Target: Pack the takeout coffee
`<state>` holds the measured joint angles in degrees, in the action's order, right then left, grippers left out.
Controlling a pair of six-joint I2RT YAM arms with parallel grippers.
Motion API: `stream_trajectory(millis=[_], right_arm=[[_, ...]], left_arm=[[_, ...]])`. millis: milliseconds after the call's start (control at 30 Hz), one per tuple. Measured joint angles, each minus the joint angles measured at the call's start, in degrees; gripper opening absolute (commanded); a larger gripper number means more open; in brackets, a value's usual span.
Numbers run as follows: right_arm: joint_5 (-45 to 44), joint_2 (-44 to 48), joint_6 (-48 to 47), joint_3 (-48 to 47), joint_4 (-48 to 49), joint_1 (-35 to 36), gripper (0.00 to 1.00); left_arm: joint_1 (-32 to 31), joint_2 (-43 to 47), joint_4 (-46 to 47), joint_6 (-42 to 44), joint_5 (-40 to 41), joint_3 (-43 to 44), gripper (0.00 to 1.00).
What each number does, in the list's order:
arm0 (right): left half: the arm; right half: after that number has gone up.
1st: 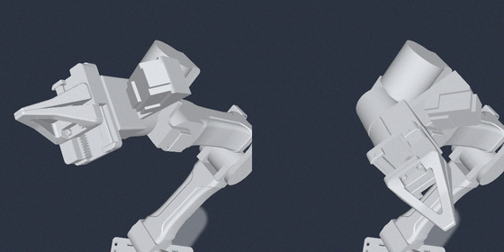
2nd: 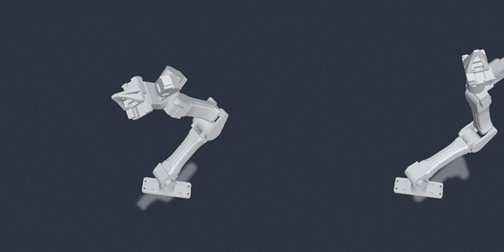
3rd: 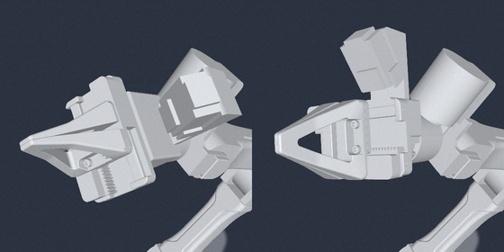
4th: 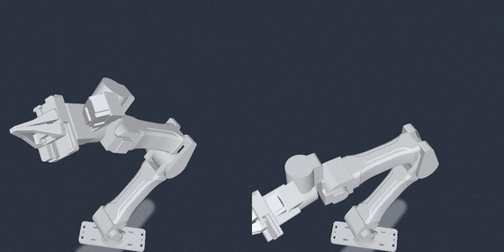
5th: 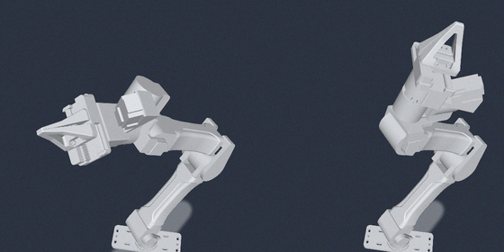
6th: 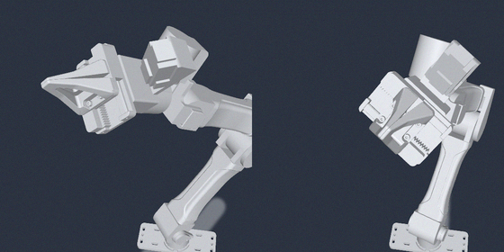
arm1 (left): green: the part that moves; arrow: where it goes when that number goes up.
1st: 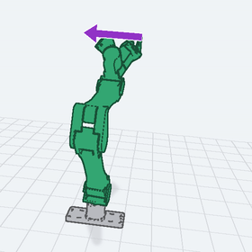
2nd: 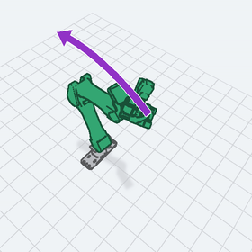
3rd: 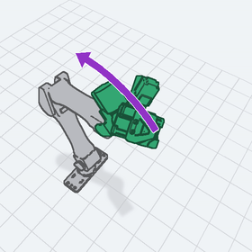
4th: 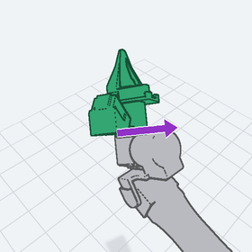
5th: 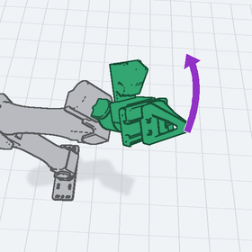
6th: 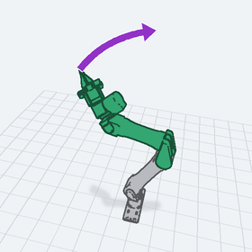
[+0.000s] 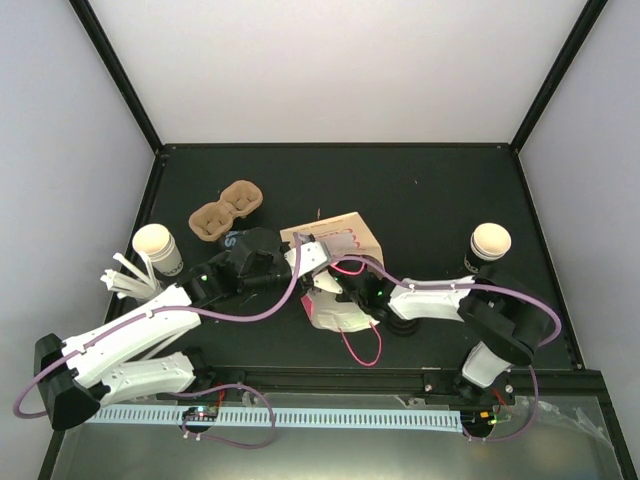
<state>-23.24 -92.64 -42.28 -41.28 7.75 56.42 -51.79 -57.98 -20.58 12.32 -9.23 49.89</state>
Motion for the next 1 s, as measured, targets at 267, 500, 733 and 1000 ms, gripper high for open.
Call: stream_trajectory(millis=[267, 500, 733, 1000], right_arm=[[1.0, -1.5, -0.3, -1.1, -2.4, -0.1, 0.01], [-0.9, -2.0, -0.2, -1.1, -2.2, -0.1, 0.01], [-2.5, -2.7, -1.4, -1.1, 1.1, -0.2, 0.01], [-7.4, -8.2, -2.3, -4.9, 5.6, -0.3, 0.01]], left_arm=[[0.0, 1.1, 0.2, -0.4, 0.2, 0.0, 0.01], [0.0, 1.1, 0.5, -2.1, 0.1, 0.0, 0.02], [0.0, 1.1, 1.0, -3.4, -0.9, 0.0, 0.02], [0.6, 1.1, 1.0, -4.7, -1.2, 0.1, 0.01]])
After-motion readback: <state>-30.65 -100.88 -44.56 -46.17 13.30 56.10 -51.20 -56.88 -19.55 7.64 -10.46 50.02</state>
